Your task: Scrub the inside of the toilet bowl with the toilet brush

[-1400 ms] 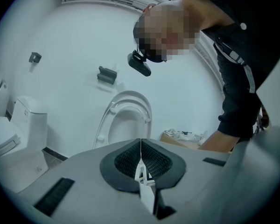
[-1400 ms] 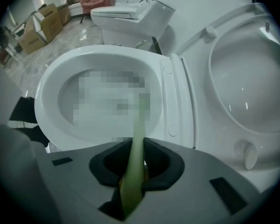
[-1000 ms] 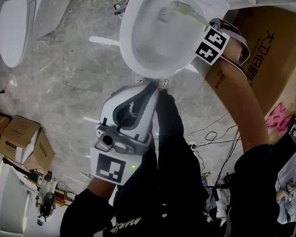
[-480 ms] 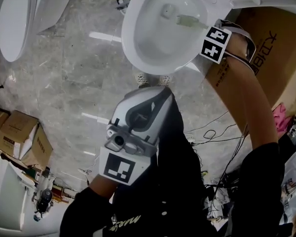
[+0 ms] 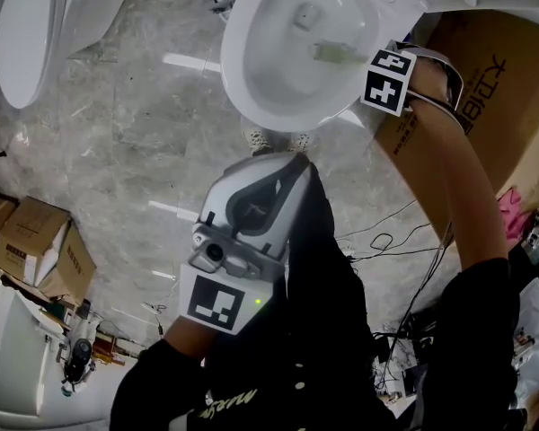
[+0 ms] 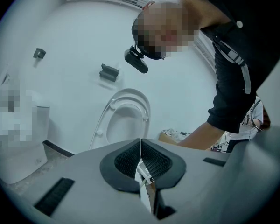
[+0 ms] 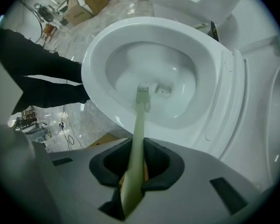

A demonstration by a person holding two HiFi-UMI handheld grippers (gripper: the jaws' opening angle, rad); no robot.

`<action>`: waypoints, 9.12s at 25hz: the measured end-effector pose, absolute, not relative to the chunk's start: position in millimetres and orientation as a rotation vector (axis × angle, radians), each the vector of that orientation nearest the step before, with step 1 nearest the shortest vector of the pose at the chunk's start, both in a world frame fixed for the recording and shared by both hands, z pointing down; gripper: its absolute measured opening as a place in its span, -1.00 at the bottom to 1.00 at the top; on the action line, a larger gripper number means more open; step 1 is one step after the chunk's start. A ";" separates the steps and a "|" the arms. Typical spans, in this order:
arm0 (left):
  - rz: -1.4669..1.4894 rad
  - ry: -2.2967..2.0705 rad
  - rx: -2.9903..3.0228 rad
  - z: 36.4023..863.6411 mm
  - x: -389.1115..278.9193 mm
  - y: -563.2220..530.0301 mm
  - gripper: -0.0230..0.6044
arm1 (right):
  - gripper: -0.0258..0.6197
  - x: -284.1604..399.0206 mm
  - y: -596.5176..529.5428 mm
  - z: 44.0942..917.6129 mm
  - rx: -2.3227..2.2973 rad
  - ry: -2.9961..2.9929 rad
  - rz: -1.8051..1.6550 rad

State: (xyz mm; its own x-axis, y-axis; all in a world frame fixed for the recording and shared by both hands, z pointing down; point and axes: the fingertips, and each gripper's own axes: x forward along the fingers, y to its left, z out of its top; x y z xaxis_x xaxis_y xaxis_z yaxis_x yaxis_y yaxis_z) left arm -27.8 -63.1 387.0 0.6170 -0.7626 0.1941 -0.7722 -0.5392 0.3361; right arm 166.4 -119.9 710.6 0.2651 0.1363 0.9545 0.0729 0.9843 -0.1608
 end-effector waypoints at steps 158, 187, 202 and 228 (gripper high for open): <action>0.050 -1.221 2.406 411.7 -18.7 -65.4 -0.84 | -0.65 83.8 -91.6 770.2 0.422 -1.579 0.529; 0.030 -1.233 2.424 404.5 -26.6 -59.4 -0.84 | -0.65 132.4 -141.1 756.1 0.490 -1.485 0.344; 0.037 -1.235 2.422 404.4 -29.3 -59.3 -0.84 | -0.65 128.1 -112.4 760.3 0.339 -1.437 0.364; 0.041 -1.226 2.456 390.5 -20.3 -57.7 -0.84 | -0.65 92.8 -91.8 740.5 0.317 -1.541 0.308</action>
State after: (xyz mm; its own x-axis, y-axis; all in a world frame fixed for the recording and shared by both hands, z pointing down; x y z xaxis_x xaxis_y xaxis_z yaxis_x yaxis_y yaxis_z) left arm -20.3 -57.7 390.5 0.6161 -0.7623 0.1982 -0.7739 -0.5391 0.3323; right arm 92.8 -91.8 740.5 0.0085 -0.0042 1.0000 -0.3880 0.9216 0.0072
